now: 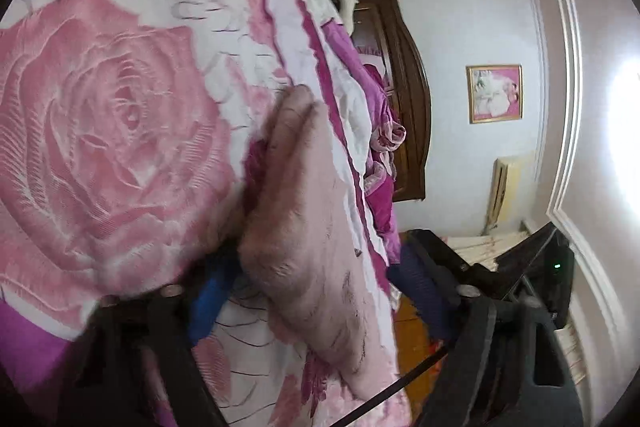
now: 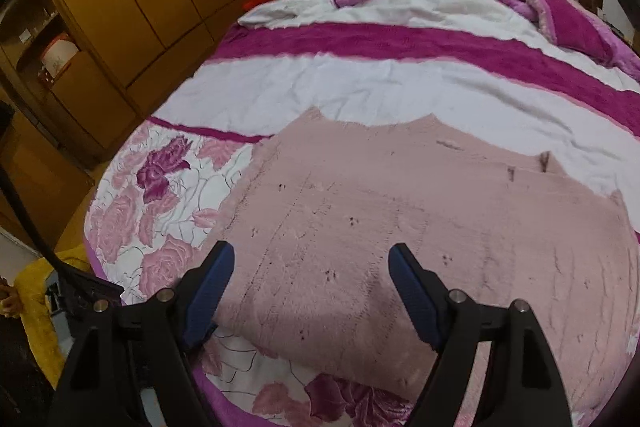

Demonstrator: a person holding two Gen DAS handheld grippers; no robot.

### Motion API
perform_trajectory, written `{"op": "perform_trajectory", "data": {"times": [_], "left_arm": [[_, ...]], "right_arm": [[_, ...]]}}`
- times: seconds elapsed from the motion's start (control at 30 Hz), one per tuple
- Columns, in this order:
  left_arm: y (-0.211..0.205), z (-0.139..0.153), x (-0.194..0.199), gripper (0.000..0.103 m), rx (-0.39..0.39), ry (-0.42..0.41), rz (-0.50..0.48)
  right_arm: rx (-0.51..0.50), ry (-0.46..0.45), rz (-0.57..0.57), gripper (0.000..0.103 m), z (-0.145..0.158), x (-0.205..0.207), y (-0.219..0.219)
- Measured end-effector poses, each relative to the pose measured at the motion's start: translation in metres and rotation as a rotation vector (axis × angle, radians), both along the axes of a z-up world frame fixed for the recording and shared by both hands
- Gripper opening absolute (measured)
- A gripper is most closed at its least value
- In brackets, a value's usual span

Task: Fold small clothes

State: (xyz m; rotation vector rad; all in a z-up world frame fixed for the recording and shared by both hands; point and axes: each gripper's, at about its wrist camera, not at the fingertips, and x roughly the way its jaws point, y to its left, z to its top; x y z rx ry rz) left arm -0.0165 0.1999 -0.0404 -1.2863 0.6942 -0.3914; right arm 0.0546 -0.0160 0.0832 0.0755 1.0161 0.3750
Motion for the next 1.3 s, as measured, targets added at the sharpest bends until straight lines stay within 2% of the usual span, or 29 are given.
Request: {"op": "perform_trajectory", "data": {"times": [0.03, 0.07, 0.1, 0.17, 0.3, 0.4, 0.43, 0.57, 0.63, 0.73, 0.83, 0.9, 1.03, 1.13, 1.27, 1.3], "left_arm": [[0.003, -0.005, 0.000, 0.027, -0.008, 0.023, -0.009], [0.007, -0.013, 0.003, 0.002, -0.022, 0.062, -0.024], [0.010, -0.021, 0.004, 0.001, -0.042, 0.101, -0.035], [0.015, -0.025, 0.008, 0.001, -0.108, 0.095, -0.051], [0.014, -0.024, 0.008, 0.000, -0.093, 0.083, -0.036], [0.014, -0.024, 0.006, 0.000, -0.096, 0.087, -0.005], [0.014, -0.024, 0.007, 0.000, -0.099, 0.090, 0.000], [0.014, -0.024, 0.009, 0.000, -0.107, 0.085, -0.033], [0.014, -0.022, 0.008, 0.000, -0.104, 0.079, -0.048], [0.008, -0.015, 0.009, 0.000, -0.055, 0.068, -0.064], [0.005, -0.011, 0.010, 0.000, -0.024, 0.061, -0.076], [0.002, -0.007, 0.012, 0.000, -0.009, 0.057, -0.080], [-0.004, 0.000, 0.015, 0.000, 0.033, 0.064, -0.073], [-0.009, 0.003, 0.015, 0.000, 0.054, 0.086, -0.066], [-0.013, 0.011, 0.015, 0.000, 0.086, 0.074, -0.076], [-0.014, 0.013, 0.016, 0.000, 0.093, 0.071, -0.078]], "right_arm": [[-0.002, 0.026, 0.015, 0.083, -0.004, 0.005, 0.004], [-0.002, 0.038, 0.021, 0.082, -0.005, 0.009, 0.007], [-0.006, 0.053, 0.021, 0.082, -0.005, 0.015, 0.011], [-0.006, 0.078, 0.018, 0.081, -0.004, 0.025, 0.019], [-0.038, 0.107, 0.098, 0.078, 0.008, 0.039, 0.056], [-0.166, 0.106, 0.141, 0.078, 0.011, 0.048, 0.092], [-0.239, 0.121, 0.148, 0.078, 0.007, 0.052, 0.108], [-0.406, 0.166, 0.160, 0.077, -0.011, 0.062, 0.144], [-0.444, 0.175, 0.144, 0.076, -0.017, 0.065, 0.155], [-0.492, 0.218, 0.110, 0.072, -0.030, 0.072, 0.170], [-0.659, 0.178, 0.039, 0.069, -0.044, 0.084, 0.184], [-0.735, 0.156, 0.029, 0.064, -0.051, 0.092, 0.191], [-0.886, 0.174, -0.023, 0.062, -0.073, 0.106, 0.199], [-0.957, 0.252, -0.060, 0.049, -0.091, 0.110, 0.192], [-0.932, 0.302, -0.086, 0.025, -0.095, 0.116, 0.181], [-0.927, 0.304, -0.086, 0.023, -0.095, 0.118, 0.180]]}}
